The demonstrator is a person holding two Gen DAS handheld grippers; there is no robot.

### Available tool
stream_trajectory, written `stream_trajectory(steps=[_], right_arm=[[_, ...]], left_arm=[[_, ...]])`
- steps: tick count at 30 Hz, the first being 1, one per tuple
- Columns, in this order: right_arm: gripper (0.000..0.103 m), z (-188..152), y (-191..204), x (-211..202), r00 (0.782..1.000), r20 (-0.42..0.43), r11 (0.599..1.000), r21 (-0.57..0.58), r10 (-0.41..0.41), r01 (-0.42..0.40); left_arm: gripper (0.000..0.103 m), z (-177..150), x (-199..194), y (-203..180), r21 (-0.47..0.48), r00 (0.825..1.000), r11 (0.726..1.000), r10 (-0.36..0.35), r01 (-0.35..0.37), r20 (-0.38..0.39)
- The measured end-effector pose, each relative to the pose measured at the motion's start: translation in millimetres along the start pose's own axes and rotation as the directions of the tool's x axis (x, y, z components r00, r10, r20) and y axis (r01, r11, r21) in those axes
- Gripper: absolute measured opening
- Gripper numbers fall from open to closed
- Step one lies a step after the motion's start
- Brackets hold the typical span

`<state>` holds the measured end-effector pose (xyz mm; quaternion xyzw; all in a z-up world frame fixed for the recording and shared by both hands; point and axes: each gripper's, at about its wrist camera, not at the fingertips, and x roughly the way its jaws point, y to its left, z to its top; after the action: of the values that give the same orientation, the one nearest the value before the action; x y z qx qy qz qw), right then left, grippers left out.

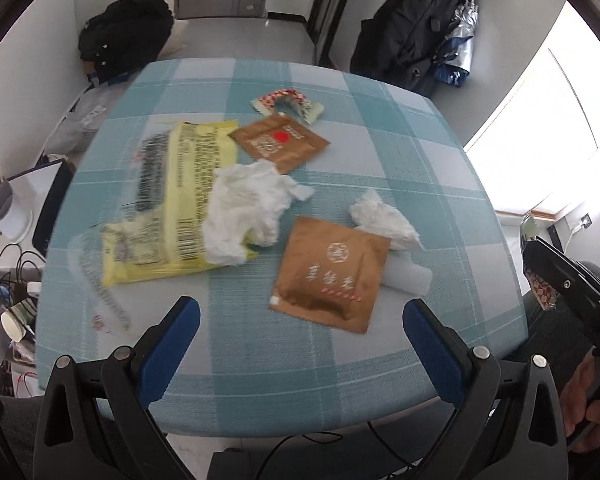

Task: Collect trash
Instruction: 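Grasp the brown paper sachet with the left gripper while the right holds the wrapper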

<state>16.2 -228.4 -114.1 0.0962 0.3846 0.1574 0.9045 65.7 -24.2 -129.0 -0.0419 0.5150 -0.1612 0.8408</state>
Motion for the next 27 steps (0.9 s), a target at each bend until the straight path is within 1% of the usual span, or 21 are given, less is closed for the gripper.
stream_trajectory(steps=[3, 5, 8, 10, 12, 16, 19, 25, 27], right_arm=[[0.021, 0.1, -6.4, -5.8, 1.0, 0.015, 1.0, 0.02, 0.004, -0.004], [0.021, -0.1, -10.6, -8.9, 1.0, 0.023, 0.999, 0.033, 0.004, -0.005], [0.021, -0.8, -16.1, -12.8, 1.0, 0.029, 0.999, 0.048, 0.004, -0.006], [0.021, -1.0, -19.4, -16.1, 0.999, 0.036, 0.998, 0.055, 0.005, -0.007], [0.021, -1.2, -21.6, -17.5, 0.999, 0.039, 0.998, 0.06, 0.008, -0.01], [0.021, -1.5, -23.0, -19.6, 0.999, 0.042, 0.998, 0.058, 0.004, -0.006], [0.021, -2.4, -20.4, -21.4, 0.999, 0.046, 0.999, 0.045, 0.002, -0.004], [0.021, -3.6, -17.9, -26.2, 0.998, 0.06, 0.999, 0.043, 0.007, -0.01], [0.021, -3.5, -18.1, -27.0, 0.998, 0.062, 0.999, 0.045, 0.009, -0.011]], left_arm=[[0.1, 2.5, 9.1, -7.9, 0.035, 0.999, 0.999, 0.027, -0.027, -0.023], [0.1, 4.0, 17.6, -10.5, 0.045, 0.998, 0.999, 0.031, -0.029, -0.048], [0.1, 5.5, 25.2, -13.8, 0.074, 0.997, 0.997, 0.04, -0.036, -0.065], [0.1, 5.6, 31.6, -16.8, 0.101, 0.995, 0.993, 0.073, -0.065, -0.075], [0.1, 5.3, 34.6, -21.3, 0.142, 0.991, 0.984, 0.117, -0.106, -0.068], [0.1, 7.5, 38.4, -21.7, 0.174, 0.984, 0.974, 0.16, -0.146, -0.071], [0.1, 10.5, 38.7, -19.1, 0.164, 0.986, 0.976, 0.154, -0.142, -0.065], [0.1, 7.8, 38.8, -20.1, 0.18, 0.986, 0.973, 0.158, -0.147, -0.048], [0.096, 9.1, 40.0, -23.5, 0.182, 0.988, 0.974, 0.148, -0.138, -0.04]])
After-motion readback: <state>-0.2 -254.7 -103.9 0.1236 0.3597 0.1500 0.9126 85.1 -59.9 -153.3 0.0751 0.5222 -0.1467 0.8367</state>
